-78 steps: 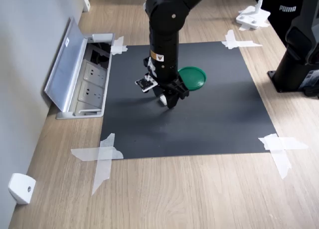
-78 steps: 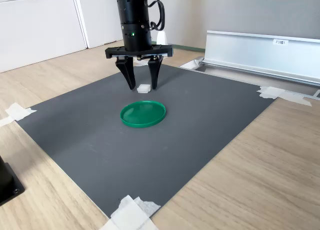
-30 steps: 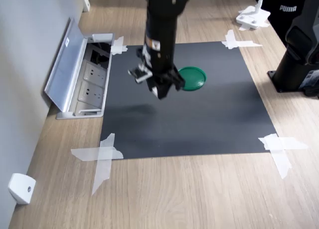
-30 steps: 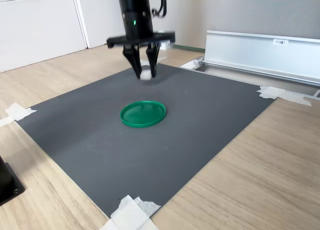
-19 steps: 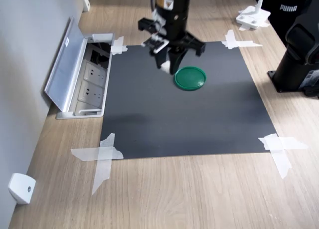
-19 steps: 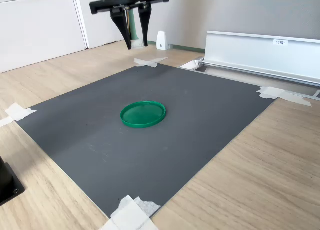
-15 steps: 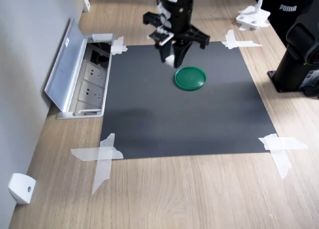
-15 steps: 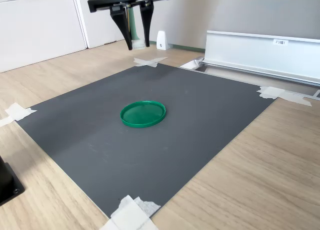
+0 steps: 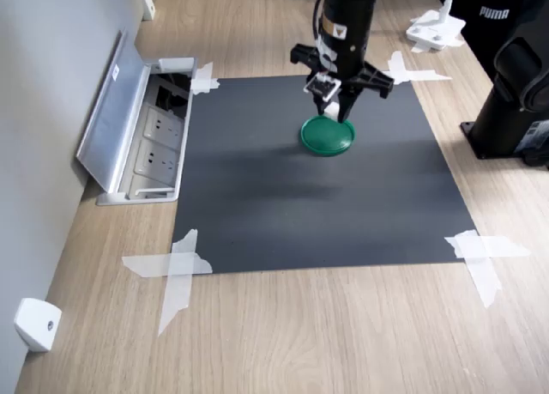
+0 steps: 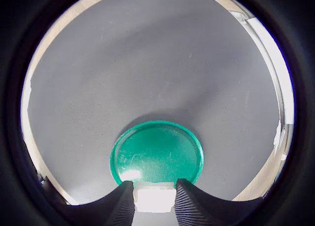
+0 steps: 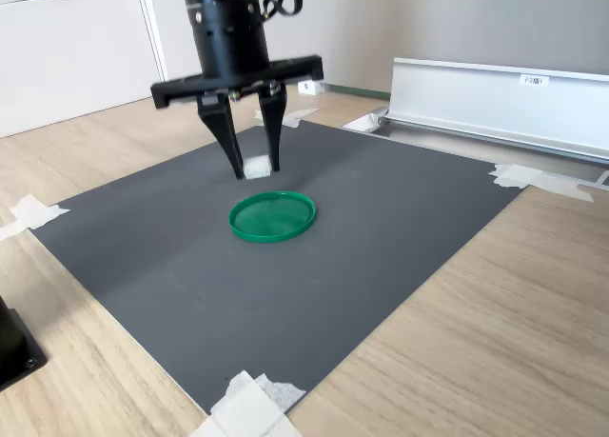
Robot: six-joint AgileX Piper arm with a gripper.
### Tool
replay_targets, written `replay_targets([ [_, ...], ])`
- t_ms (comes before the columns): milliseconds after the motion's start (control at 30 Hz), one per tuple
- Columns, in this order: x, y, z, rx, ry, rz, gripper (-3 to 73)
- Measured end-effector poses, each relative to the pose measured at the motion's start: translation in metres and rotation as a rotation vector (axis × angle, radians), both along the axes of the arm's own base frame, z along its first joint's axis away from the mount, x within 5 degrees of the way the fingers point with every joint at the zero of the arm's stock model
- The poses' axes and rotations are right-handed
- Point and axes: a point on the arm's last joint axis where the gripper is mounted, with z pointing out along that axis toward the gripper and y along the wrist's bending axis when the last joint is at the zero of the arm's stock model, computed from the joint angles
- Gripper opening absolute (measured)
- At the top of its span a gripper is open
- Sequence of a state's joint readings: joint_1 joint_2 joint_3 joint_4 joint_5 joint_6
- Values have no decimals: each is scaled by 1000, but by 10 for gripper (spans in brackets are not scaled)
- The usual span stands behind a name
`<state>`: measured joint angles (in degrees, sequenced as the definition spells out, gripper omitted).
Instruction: Grasp a white terminal and put it on the green lid.
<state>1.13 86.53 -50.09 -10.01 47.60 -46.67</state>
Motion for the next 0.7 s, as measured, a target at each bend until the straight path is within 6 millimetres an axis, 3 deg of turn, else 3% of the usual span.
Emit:
replay_targets([
  [300,1,-1,-12,-15,-64,14,309],
  [700,4,-2,-31,-19,15,-13,331],
])
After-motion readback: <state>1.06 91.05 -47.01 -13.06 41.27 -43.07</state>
